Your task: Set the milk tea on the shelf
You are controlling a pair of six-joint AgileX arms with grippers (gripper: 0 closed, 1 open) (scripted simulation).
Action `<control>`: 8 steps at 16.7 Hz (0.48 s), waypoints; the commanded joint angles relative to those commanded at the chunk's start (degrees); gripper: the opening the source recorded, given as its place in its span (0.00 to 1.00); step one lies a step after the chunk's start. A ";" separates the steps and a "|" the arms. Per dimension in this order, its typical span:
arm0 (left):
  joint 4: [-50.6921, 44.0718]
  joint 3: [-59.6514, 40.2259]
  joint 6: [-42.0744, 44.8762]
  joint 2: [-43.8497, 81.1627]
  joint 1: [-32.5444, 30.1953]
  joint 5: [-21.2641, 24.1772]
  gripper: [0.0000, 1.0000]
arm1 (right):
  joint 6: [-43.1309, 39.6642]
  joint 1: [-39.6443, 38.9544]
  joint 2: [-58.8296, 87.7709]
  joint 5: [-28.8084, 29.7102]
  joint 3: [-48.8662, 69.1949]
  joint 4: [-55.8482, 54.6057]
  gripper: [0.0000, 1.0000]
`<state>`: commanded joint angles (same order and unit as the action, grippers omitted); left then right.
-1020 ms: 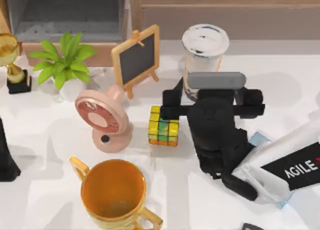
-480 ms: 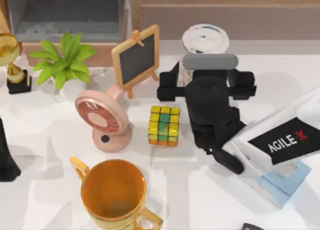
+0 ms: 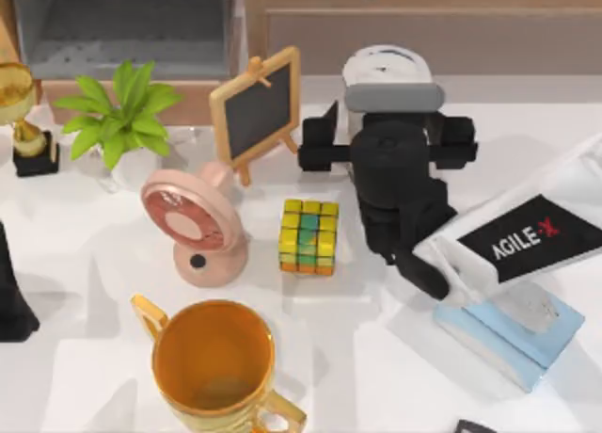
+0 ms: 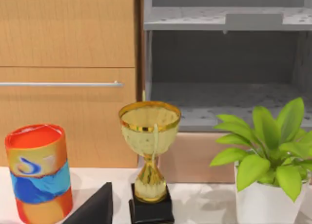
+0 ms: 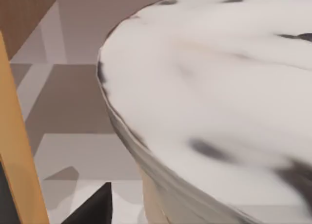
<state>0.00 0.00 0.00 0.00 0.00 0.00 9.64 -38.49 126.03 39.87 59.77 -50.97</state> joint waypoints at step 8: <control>0.00 0.00 0.00 0.00 0.00 0.00 1.00 | 0.00 0.00 0.00 0.00 0.00 0.00 0.40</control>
<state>0.00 0.00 0.00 0.00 0.00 0.00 9.64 -38.49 126.03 39.87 59.77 -50.97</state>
